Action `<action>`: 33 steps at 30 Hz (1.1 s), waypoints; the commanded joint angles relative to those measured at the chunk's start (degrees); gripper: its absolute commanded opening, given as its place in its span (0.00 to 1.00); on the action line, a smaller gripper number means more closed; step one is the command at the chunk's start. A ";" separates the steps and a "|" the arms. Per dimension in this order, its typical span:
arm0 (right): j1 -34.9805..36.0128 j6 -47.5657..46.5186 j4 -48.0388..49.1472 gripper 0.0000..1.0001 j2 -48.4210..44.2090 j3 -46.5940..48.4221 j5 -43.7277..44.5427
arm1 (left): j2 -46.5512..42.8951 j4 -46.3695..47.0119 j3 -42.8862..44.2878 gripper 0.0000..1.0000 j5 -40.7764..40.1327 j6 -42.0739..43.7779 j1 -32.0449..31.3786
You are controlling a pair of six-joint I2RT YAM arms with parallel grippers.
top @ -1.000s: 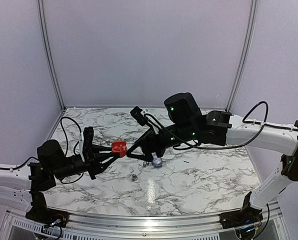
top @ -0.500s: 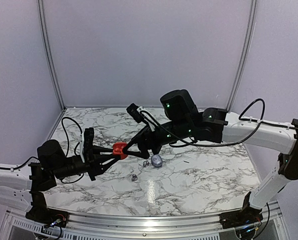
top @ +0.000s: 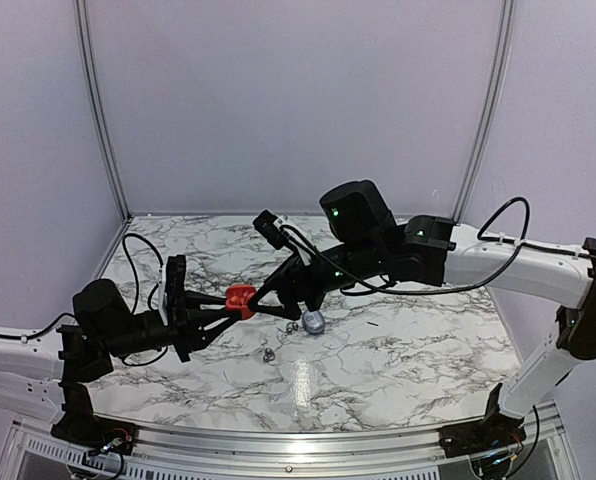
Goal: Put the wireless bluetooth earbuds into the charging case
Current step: Adjust the right earbud in the right side groove of the charging case.
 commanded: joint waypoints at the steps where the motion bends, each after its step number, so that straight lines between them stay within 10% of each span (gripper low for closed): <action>1: -0.24 -0.84 -0.76 0.77 -0.49 1.99 0.02 | -0.31 3.38 0.92 0.00 2.31 -0.28 0.25; 33: -4.33 1.93 6.58 0.76 -2.05 0.67 -13.39 | 0.40 5.98 0.42 0.00 6.02 0.74 0.34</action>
